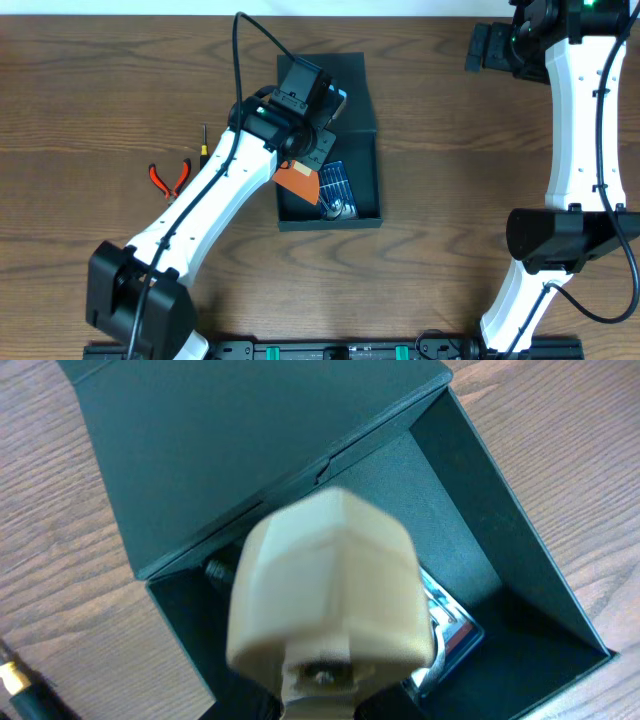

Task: Pack container
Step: 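Carry the scraper with the left gripper into the black box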

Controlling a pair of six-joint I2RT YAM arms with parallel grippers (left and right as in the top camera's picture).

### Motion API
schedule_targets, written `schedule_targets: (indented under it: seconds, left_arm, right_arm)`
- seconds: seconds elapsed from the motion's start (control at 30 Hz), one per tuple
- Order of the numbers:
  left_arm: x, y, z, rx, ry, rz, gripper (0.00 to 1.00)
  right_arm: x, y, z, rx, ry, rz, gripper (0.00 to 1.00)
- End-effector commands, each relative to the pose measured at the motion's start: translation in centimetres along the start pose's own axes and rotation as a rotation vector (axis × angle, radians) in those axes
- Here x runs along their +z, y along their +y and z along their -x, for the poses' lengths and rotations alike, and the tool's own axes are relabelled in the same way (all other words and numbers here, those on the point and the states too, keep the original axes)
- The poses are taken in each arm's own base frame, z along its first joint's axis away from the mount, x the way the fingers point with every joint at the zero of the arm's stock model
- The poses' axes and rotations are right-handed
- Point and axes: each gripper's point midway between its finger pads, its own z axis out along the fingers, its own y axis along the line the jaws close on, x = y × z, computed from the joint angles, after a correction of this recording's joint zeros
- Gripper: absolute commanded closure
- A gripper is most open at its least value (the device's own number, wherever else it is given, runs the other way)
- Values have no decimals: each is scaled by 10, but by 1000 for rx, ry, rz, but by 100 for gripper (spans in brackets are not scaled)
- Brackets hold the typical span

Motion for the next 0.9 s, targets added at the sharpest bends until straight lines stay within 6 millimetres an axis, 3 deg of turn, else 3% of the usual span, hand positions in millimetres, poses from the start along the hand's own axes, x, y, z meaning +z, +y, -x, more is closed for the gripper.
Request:
schedule_targets:
  seconds: [0.0,0.47,0.87]
  left_arm:
    - [22,1,-22,-22,110,-7,94]
    - [28,-26,-20,43,104,-30,94]
    - [32,-27,-23,47,118,-32,93]
  right_arm:
    - [-7,-1,3,16,-20,4,1]
    - [-7,-1,3,16,-20,4,1]
    - [-7,-1,3,16,-20,4,1]
